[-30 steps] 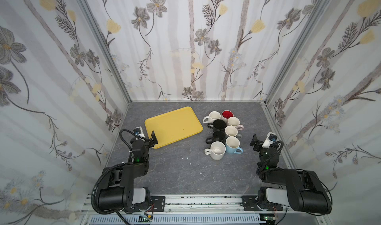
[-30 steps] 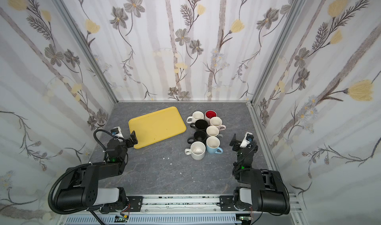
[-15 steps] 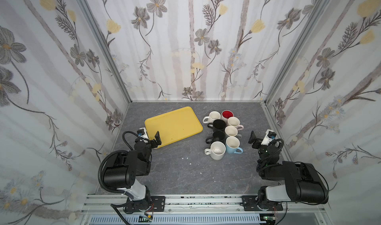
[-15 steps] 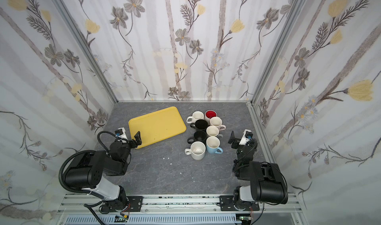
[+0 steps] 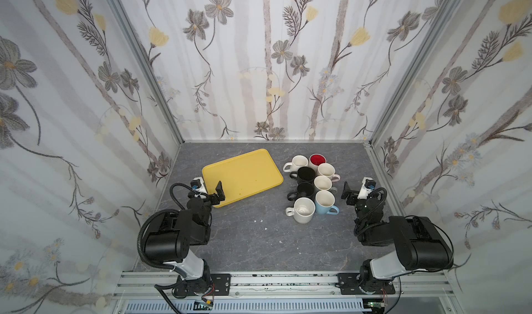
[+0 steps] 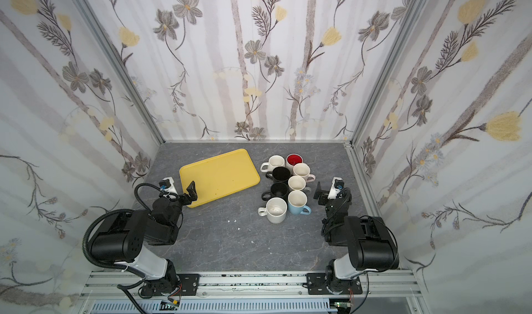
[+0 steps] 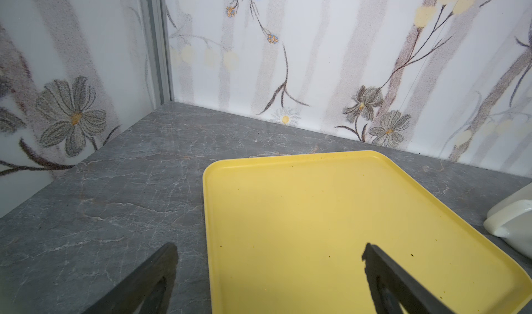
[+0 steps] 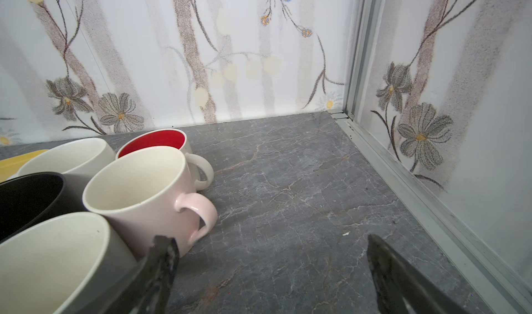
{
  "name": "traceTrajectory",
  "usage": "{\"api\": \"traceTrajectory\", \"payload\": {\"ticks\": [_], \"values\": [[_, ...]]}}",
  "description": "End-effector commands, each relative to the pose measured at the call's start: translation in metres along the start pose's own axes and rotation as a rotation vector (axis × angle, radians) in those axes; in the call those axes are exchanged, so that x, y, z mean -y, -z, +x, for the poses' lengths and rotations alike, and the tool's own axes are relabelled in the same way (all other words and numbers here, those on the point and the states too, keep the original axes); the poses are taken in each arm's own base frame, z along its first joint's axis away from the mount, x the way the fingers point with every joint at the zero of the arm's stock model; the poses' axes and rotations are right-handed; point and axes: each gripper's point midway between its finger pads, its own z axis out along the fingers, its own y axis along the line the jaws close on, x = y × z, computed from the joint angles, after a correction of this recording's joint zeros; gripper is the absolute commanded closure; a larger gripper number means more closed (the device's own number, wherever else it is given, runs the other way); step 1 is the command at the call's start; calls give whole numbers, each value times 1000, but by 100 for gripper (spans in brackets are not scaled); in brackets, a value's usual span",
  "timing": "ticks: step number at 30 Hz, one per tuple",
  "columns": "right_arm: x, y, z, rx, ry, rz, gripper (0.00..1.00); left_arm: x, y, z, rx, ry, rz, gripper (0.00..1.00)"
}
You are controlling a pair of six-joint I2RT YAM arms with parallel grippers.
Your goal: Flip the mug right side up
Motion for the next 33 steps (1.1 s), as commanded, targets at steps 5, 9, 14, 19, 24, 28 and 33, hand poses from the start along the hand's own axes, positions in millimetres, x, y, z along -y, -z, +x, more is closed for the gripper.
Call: {"api": "traceTrajectory", "payload": {"ticks": [5,9,14,19,24,28,33], "values": [[2,0,-6,24,7,15,0,2,0,-12,46,-8,6,0],[2,0,-6,26,8,14,0,2,-1,-12,45,-10,7,0],[1,0,-6,25,8,15,0,3,-1,-11,43,-10,7,0],[2,0,-6,27,8,16,0,3,-1,-12,46,-10,8,0],[1,0,-6,25,10,15,0,3,-1,-12,45,-11,7,0],[1,0,-6,25,9,14,0,3,-8,-8,18,-35,-23,0],[1,0,-6,25,10,15,0,6,-10,-6,10,-59,-46,0]]}}
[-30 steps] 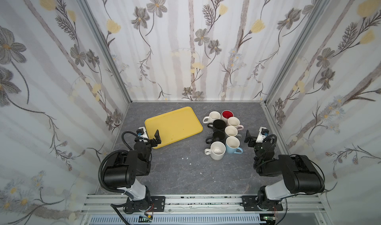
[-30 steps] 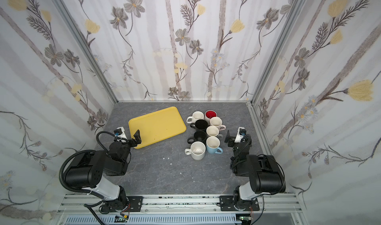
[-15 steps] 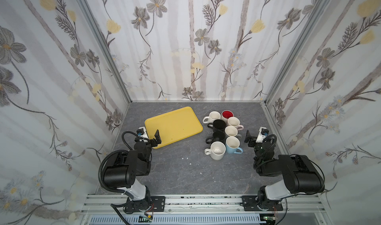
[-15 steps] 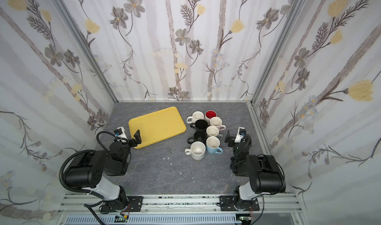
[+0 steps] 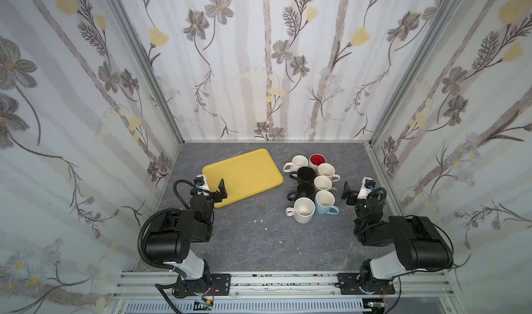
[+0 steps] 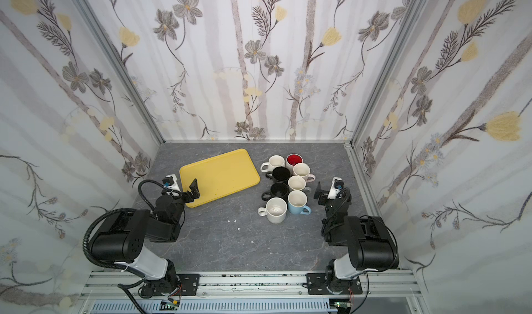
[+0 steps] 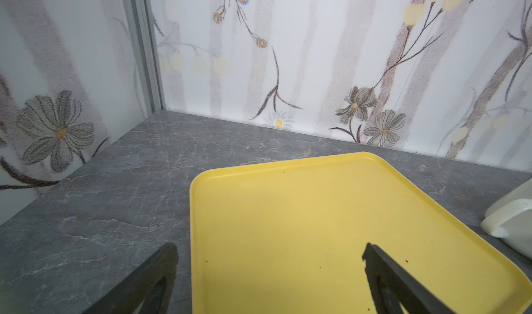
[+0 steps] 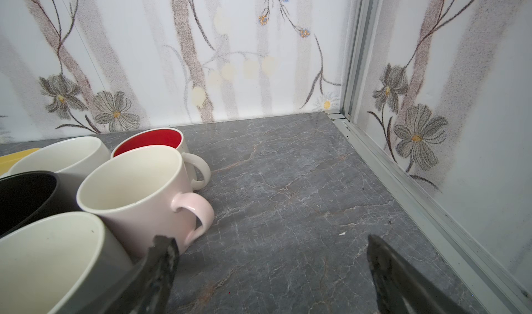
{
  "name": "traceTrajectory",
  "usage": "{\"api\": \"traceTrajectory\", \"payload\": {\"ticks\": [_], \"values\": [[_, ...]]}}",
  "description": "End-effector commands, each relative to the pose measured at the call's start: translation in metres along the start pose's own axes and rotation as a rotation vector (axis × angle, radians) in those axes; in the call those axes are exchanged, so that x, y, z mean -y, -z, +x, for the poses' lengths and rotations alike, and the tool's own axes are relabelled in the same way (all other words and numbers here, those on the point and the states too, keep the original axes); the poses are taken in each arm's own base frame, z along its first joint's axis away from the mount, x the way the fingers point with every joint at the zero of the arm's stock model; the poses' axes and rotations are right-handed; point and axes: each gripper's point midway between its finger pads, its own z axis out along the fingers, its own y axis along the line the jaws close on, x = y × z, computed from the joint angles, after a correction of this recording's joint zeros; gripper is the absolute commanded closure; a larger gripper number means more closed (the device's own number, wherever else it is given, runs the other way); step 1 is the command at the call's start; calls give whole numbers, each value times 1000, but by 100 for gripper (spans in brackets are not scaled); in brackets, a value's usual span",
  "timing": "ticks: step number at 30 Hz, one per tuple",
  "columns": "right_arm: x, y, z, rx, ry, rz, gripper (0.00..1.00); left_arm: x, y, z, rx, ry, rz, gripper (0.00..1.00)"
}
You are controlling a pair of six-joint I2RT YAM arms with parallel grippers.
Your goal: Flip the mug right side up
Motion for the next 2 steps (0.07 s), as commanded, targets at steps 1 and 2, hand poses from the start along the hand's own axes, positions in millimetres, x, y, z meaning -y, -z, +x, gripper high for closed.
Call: {"api": "traceTrajectory", "payload": {"ticks": [1,2], "values": [[0,0,-6,26,2,4,0,-6,-1,-2,8,-21,-39,0],[1,0,-6,26,2,6,0,-7,-1,-2,7,-20,-40,0]]}}
